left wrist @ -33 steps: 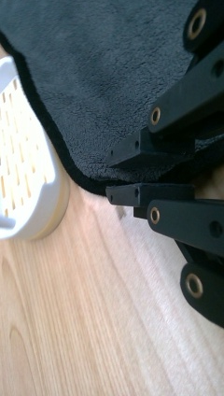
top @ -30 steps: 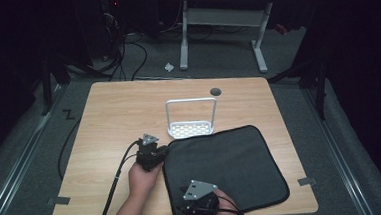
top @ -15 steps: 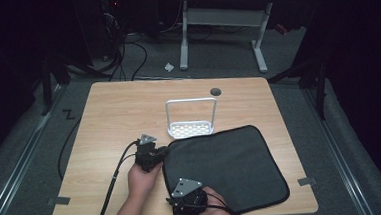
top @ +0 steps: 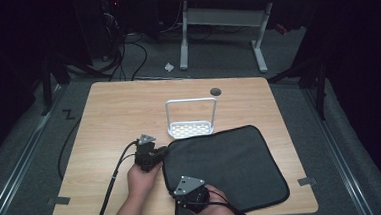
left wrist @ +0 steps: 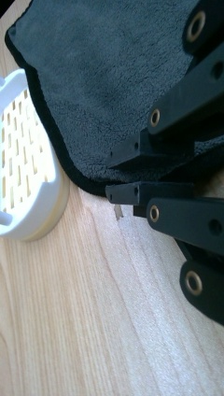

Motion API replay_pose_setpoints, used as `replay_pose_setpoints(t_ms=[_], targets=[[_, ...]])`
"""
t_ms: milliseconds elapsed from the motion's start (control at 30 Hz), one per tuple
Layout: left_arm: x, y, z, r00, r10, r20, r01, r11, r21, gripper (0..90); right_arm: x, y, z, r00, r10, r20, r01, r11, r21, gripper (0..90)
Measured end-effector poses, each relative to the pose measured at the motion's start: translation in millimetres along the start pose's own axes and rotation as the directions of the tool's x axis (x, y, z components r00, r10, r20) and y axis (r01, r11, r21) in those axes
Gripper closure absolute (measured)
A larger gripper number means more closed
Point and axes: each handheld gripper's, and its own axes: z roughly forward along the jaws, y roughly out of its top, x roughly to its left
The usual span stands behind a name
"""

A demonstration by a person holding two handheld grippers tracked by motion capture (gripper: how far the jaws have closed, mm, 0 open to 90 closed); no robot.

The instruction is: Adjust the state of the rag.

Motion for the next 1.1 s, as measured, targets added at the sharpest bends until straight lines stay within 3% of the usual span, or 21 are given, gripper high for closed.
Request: replay_pose_setpoints(t_ms=[167, 200, 233, 267, 367, 467, 733, 967, 1100], targets=[[6.3, 3.4, -6.9, 0.9982, -0.051, 0.029, 0.053, 0.9971, -0.055, 83.0, -5.4, 14.4, -16.7, 1.0000, 0.005, -0.002, -0.005, 0.9977, -0.068, 82.5], [9.3, 7.7, -11.7, 0.9959, -0.076, 0.049, 0.080, 0.9929, -0.088, 83.1, -8.6, 21.6, -23.1, 0.9998, 0.011, -0.017, -0.012, 0.9951, -0.098, 82.4], [9.3, 7.7, -11.7, 0.9959, -0.076, 0.049, 0.080, 0.9929, -0.088, 83.2, -9.9, 25.0, -25.2, 0.9998, 0.010, -0.018, -0.012, 0.9939, -0.109, 82.3], [12.0, 12.2, -17.7, 0.9940, -0.092, 0.060, 0.098, 0.9871, -0.126, 83.4, -10.4, 28.4, -26.9, 0.9998, 0.012, -0.017, -0.014, 0.9930, -0.118, 82.4], [18.1, 15.9, -24.6, 0.9916, -0.114, 0.061, 0.122, 0.9810, -0.151, 83.8, -9.4, 39.0, -29.5, 1.0000, 0.001, -0.002, -0.002, 0.9899, -0.142, 82.4], [24.1, 15.8, -31.4, 0.9929, -0.111, 0.042, 0.116, 0.9813, -0.154, 84.0, -4.5, 50.4, -27.6, 0.9998, -0.012, 0.014, 0.014, 0.9864, -0.164, 82.3], [47.1, 15.4, -72.1, 0.9940, -0.106, -0.026, 0.100, 0.9795, -0.175, 85.3, 20.8, 85.0, 0.8, 0.9979, -0.059, -0.027, 0.052, 0.9806, -0.189, 82.3], [81.4, 2.6, -125.8, 0.9844, -0.143, -0.102, 0.122, 0.9738, -0.192, 85.3, 50.5, 123.3, 26.3, 0.9887, -0.123, -0.085, 0.101, 0.9678, -0.231, 82.3], [93.4, -3.5, -143.9, 0.9793, -0.158, -0.126, 0.131, 0.9710, -0.200, 85.6, 62.8, 136.9, 36.7, 0.9832, -0.145, -0.111, 0.116, 0.9639, -0.240, 82.2]])
